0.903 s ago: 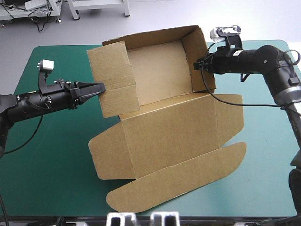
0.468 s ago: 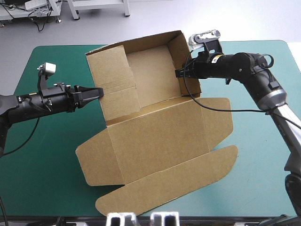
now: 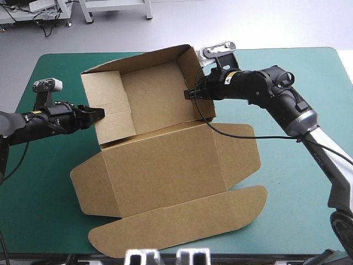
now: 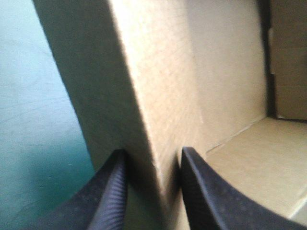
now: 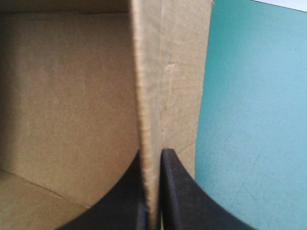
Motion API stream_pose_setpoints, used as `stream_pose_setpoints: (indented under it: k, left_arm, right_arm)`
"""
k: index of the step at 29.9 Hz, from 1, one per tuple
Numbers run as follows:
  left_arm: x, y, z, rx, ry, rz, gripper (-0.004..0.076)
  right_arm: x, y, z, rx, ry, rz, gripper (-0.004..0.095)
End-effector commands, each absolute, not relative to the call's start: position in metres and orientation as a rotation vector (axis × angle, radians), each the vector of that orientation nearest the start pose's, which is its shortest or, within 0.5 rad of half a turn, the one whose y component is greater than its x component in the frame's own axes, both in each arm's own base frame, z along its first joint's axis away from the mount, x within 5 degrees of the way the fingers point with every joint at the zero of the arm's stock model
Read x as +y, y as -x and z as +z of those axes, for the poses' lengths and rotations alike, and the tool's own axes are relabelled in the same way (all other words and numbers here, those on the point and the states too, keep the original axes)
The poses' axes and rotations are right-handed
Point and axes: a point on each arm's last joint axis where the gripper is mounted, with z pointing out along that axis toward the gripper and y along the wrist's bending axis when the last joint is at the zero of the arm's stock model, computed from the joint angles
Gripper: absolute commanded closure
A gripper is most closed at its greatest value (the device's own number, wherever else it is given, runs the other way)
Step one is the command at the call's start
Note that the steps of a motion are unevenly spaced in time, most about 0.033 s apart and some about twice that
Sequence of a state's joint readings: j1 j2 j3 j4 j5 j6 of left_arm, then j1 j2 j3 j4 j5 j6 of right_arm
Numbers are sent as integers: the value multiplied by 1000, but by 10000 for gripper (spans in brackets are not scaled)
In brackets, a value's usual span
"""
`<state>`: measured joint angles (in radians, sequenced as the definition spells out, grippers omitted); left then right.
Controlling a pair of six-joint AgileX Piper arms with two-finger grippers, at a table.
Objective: Fold the box
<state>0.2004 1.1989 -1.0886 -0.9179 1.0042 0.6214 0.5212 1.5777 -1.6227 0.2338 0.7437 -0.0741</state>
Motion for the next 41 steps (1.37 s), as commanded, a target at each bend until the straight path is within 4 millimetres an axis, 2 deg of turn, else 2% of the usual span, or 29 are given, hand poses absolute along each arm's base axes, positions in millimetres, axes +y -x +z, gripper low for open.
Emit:
stream_pose_setpoints:
  k: [1,5,8,11,15,18,21,24,29,35,41]
  left_arm:
    - [-14,-239,386,2125,-114,-713,575]
    - [-10,-241,385,2125,-107,-648,726]
    - [-11,-241,386,2127,-82,-680,734]
    - [-15,-238,396,2135,-73,-734,734]
    - [-26,-233,425,2097,-127,-753,734]
    - [-37,-231,440,2107,-165,-708,734]
    - [-46,-236,439,2192,-167,-625,734]
    - [-59,-250,426,2288,-186,-587,734]
    - [-84,-280,392,2413,-229,-555,734]
    - [-109,-315,348,2563,-196,-567,734]
    - [-123,-338,319,2666,-189,-571,734]
  right_arm:
    - [207,-276,457,2002,506,750,906]
    - [211,-269,466,2001,516,772,906]
    - [209,-269,463,2048,494,754,906]
    - [203,-269,455,2143,463,675,906]
    - [198,-269,450,2218,417,627,906]
    - [195,-269,445,2282,372,595,908]
    - [191,-274,434,2369,319,530,908]
    - [188,-283,422,2450,285,527,908]
    - [187,-304,402,2521,253,575,909]
    - [189,-328,362,2691,223,564,909]
    - [199,-345,329,2781,211,554,909]
